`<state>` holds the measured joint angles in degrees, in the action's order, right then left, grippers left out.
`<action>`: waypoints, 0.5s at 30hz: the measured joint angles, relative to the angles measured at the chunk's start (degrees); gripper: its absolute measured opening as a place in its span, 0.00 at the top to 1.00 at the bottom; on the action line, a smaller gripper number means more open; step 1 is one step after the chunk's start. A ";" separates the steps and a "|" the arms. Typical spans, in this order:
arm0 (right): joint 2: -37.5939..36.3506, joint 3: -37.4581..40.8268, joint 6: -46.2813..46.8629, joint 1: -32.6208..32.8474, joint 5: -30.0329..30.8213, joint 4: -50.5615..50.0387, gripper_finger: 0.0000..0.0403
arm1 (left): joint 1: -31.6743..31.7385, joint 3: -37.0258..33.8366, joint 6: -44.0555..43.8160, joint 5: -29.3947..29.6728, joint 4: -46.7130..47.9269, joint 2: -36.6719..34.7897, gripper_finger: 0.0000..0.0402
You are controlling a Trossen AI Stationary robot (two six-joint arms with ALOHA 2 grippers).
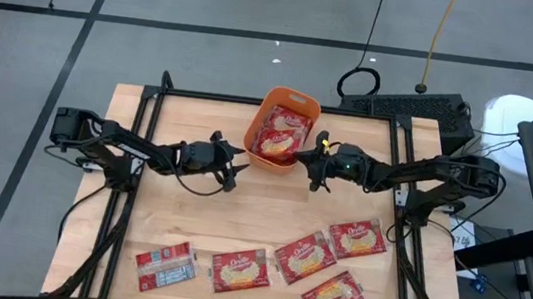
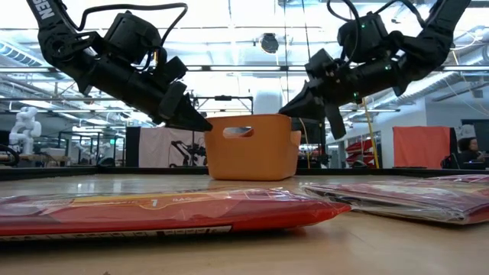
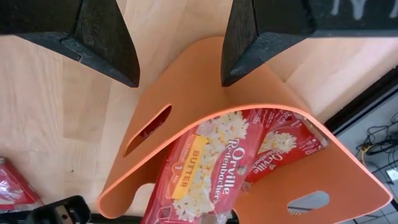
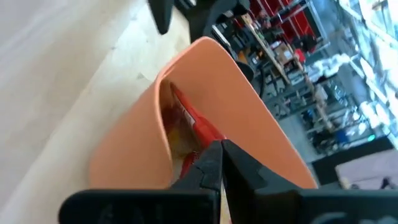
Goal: Sort popcorn bags into baskets
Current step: Put the red popcorn bag into the orange bin
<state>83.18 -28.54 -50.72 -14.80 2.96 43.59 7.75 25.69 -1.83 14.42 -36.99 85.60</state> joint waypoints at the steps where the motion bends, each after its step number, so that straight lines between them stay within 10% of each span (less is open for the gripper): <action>1: 0.00 -0.22 1.60 0.11 0.01 0.02 1.00 | 0.00 0.00 0.00 0.02 -0.10 0.00 0.43; 15: 0.04 -9.22 23.34 2.63 -3.07 -12.80 1.00 | -0.02 -0.02 -1.60 0.00 -2.17 0.04 0.43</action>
<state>83.22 -37.76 -27.38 -12.17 -0.12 30.79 7.73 25.67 -3.42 14.41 -39.16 85.65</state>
